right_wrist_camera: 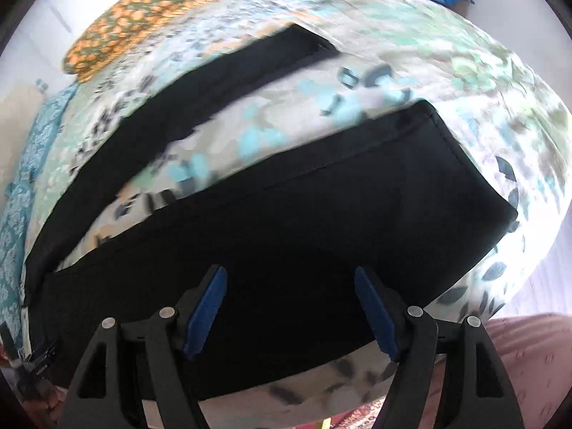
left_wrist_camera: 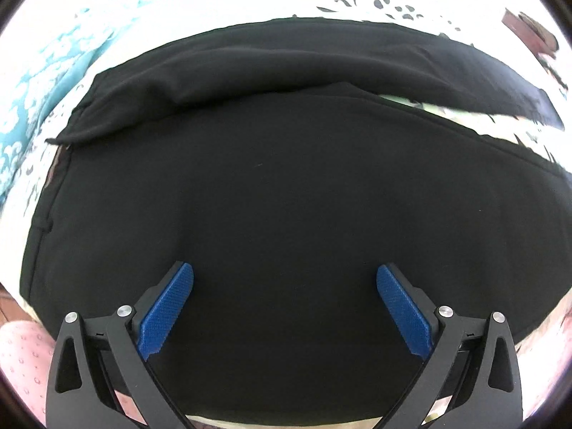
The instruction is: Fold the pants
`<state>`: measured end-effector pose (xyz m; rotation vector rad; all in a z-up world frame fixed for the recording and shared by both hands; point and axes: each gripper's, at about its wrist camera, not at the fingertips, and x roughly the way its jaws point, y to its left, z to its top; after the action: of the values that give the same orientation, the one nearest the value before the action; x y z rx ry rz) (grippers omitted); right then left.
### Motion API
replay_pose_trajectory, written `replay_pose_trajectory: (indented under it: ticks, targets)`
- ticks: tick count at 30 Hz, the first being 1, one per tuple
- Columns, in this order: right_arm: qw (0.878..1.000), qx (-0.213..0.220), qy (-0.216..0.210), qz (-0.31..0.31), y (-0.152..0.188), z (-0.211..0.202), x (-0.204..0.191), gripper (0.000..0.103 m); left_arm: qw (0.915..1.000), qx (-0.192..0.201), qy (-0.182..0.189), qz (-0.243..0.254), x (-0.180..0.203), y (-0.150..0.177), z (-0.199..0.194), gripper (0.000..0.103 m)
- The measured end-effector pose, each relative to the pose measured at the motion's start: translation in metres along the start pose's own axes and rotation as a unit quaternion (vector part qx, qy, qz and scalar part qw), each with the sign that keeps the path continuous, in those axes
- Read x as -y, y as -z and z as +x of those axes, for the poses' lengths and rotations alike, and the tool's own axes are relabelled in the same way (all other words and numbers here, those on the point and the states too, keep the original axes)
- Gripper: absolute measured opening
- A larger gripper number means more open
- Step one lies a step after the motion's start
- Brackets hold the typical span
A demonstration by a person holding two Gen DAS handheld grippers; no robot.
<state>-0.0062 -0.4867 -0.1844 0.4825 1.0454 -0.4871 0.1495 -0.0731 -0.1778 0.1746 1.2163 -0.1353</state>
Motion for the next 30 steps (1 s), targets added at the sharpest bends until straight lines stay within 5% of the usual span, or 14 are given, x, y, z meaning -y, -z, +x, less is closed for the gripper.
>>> replay_pose_trajectory:
  ticks: [8, 13, 25, 28, 30]
  targets:
    - [0.983, -0.015, -0.041, -0.180, 0.047, 0.007, -0.111, 0.074, 0.9998, 0.021, -0.007, 0.000, 0.005, 0.005, -0.001, 0.103]
    - [0.955, -0.009, 0.013, -0.296, 0.080, 0.016, -0.146, 0.074, 0.9996, 0.027, -0.005, 0.004, 0.011, 0.015, -0.005, 0.103]
    - [0.964, -0.023, 0.014, -0.264, 0.077, 0.027, -0.129, 0.103, 1.0000, 0.003, 0.004, 0.002, -0.003, 0.014, -0.005, 0.103]
    - [0.966, -0.021, 0.007, -0.257, 0.079, 0.027, -0.126, 0.103, 0.9970, 0.008, -0.037, -0.067, -0.047, 0.008, -0.011, 0.103]
    - [0.967, -0.021, 0.004, -0.254, 0.081, 0.028, -0.125, 0.103, 0.9878, -0.008, -0.058, -0.144, -0.091, 0.008, -0.005, 0.103]
